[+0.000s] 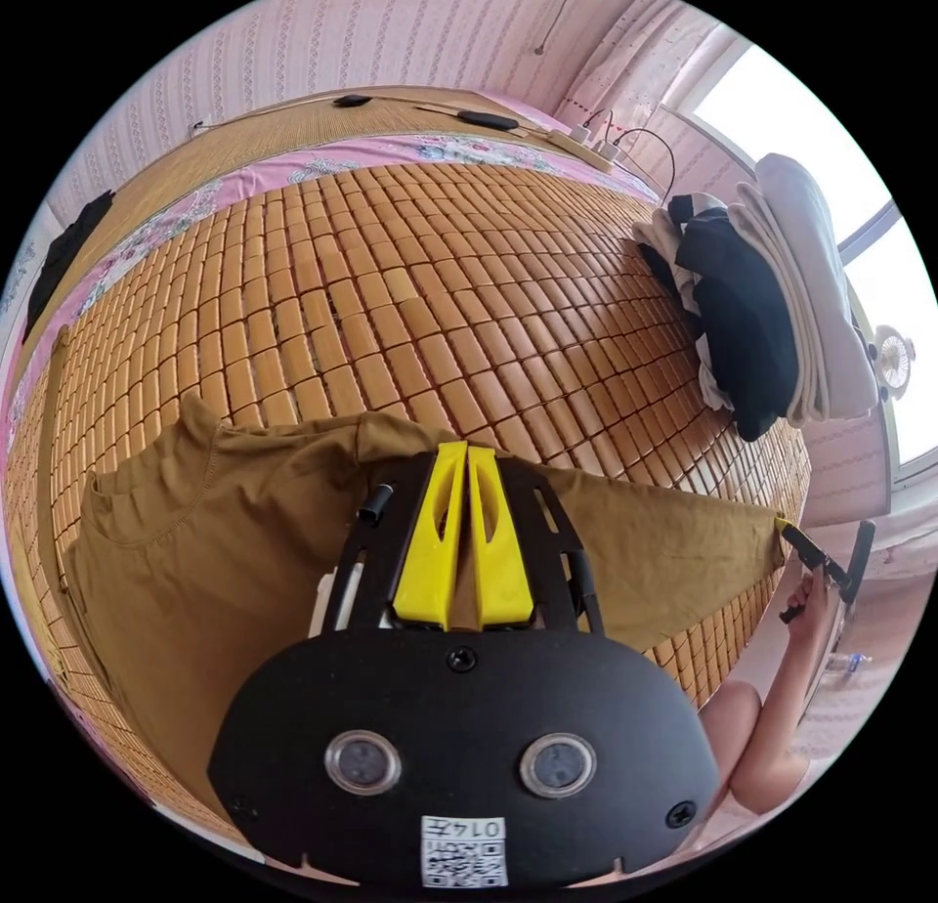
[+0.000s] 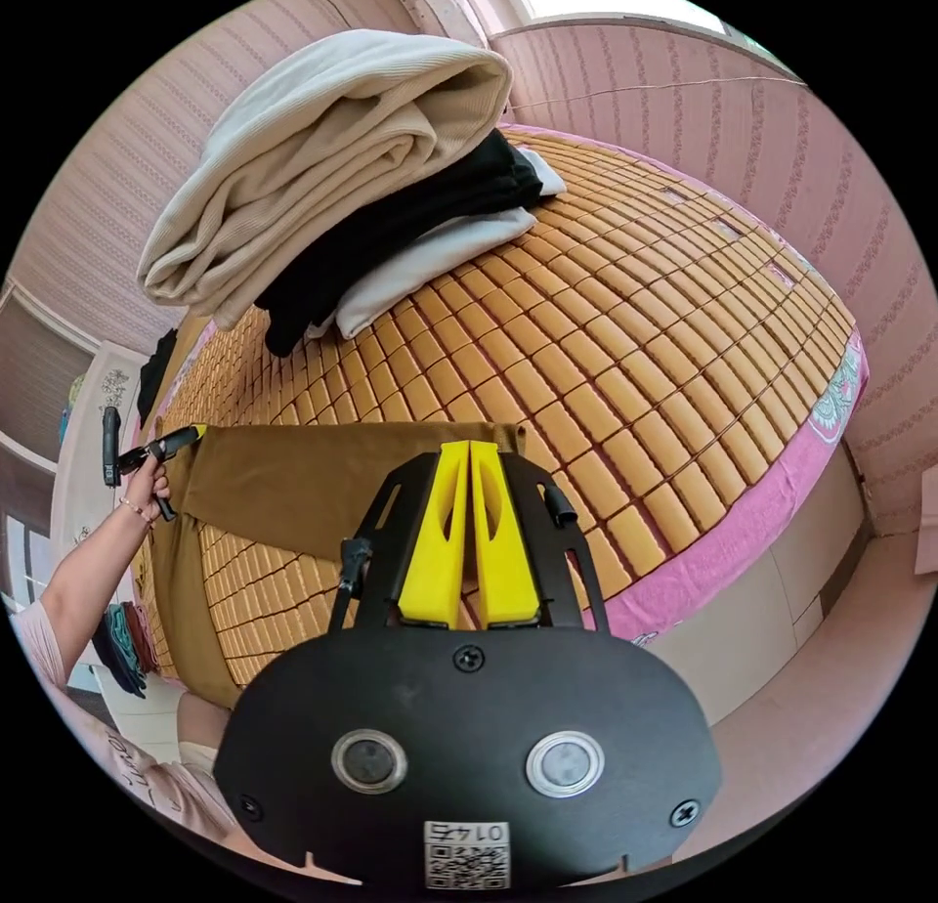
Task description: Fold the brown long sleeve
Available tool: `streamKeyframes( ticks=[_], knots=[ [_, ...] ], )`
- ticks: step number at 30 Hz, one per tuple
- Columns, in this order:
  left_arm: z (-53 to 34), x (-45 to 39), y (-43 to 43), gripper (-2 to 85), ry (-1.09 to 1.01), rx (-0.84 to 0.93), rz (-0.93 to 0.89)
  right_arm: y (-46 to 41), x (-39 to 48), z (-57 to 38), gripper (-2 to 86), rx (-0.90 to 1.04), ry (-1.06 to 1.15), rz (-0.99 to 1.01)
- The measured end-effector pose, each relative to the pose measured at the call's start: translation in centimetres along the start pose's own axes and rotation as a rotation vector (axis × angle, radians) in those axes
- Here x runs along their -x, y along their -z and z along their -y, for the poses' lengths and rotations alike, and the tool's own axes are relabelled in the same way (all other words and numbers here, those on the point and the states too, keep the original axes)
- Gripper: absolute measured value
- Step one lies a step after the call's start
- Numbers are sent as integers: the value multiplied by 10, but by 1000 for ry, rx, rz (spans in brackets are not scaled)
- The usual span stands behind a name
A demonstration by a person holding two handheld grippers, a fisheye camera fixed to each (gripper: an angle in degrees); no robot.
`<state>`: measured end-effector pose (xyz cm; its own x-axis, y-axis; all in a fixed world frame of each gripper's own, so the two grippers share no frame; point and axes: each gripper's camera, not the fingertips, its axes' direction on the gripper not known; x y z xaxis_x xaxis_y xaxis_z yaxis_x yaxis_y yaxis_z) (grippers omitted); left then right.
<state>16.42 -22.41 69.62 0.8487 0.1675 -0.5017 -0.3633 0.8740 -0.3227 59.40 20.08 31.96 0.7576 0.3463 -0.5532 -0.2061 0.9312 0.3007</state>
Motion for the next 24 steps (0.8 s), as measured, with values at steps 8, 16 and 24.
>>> streamKeyframes(
  ticks=[8, 16, 24],
  knots=[
    [-28, 30, 7, -2, 76, -19, -74, 38, -29, 23, -3, -51, -54, -10],
    [-103, 59, 102, 38, 39, -188, -234, 98, -38, 67, -2, -125, 26, 23],
    [-317, 148, 204, 37, 48, -119, 15, 149, 66, 131, 2, -68, 361, 117]
  ],
)
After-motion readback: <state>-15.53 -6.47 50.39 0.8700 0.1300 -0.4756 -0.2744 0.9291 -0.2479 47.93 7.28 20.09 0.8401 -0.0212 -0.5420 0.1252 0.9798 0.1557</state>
